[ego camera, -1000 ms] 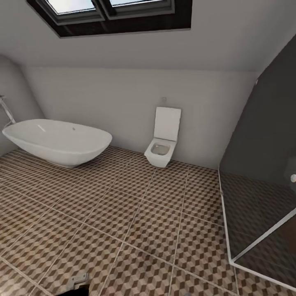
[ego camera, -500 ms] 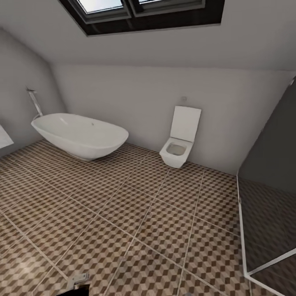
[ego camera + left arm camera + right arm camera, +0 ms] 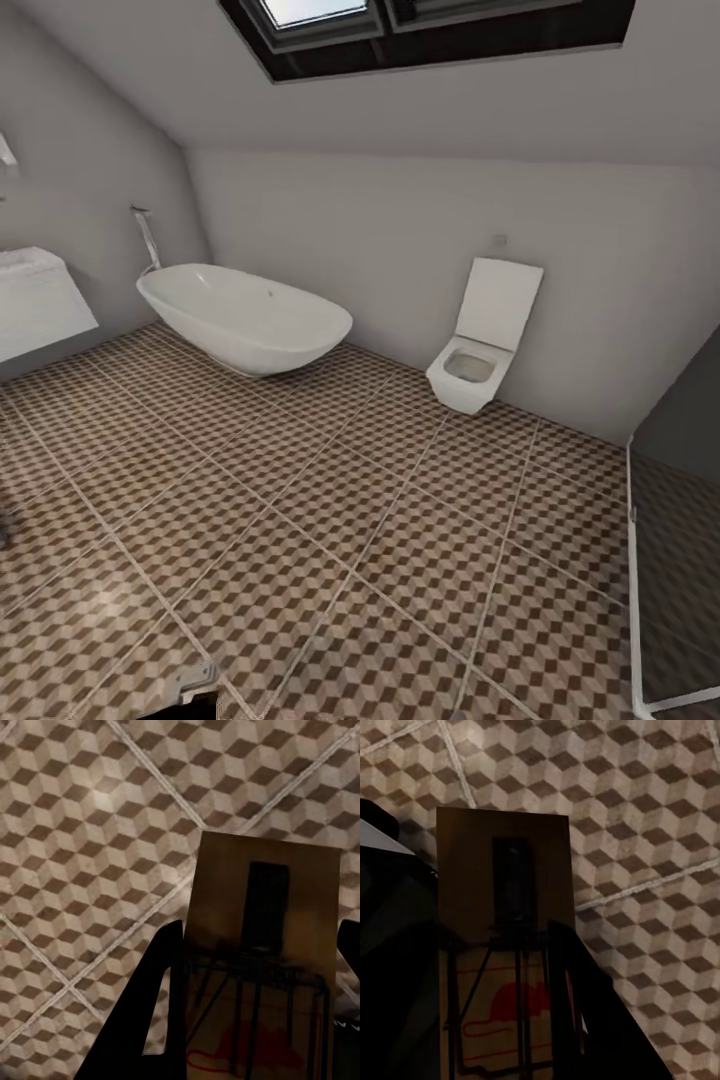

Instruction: Take the four mousetraps from the cabinet in the bathroom and place them on the bathroom floor. Make sure all four end up on the same floor surface, and ensure that at least two of them are either under or directly next to the same bathroom sink.

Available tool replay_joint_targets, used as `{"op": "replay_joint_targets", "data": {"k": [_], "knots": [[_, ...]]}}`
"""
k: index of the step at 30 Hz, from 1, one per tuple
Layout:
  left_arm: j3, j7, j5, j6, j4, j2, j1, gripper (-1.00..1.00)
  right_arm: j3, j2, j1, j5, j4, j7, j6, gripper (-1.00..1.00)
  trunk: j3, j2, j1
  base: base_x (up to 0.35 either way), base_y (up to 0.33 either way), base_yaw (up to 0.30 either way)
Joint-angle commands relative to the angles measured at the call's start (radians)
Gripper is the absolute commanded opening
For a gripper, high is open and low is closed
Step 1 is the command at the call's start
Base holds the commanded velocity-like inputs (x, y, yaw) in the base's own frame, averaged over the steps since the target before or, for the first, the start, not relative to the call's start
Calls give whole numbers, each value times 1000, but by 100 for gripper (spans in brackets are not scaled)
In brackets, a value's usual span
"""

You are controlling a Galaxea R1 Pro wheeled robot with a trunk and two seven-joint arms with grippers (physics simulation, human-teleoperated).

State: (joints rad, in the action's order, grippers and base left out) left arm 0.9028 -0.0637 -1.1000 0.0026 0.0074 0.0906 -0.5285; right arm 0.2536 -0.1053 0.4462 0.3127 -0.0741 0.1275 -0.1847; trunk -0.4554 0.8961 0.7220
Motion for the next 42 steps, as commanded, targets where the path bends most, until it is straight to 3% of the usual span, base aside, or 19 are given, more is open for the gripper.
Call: {"op": "replay_joint_targets", "data": {"k": [1,42], "knots": [[8,-4,-5,0,0,0,-1,-100,4,0,2,0,-4,0,-7,-100,-2,1,0,0,0,272],[8,-4,-4,0,0,0,-1,-100,4,0,2,1,-4,0,-7,-100,-31,1,0,0,0,272]]}}
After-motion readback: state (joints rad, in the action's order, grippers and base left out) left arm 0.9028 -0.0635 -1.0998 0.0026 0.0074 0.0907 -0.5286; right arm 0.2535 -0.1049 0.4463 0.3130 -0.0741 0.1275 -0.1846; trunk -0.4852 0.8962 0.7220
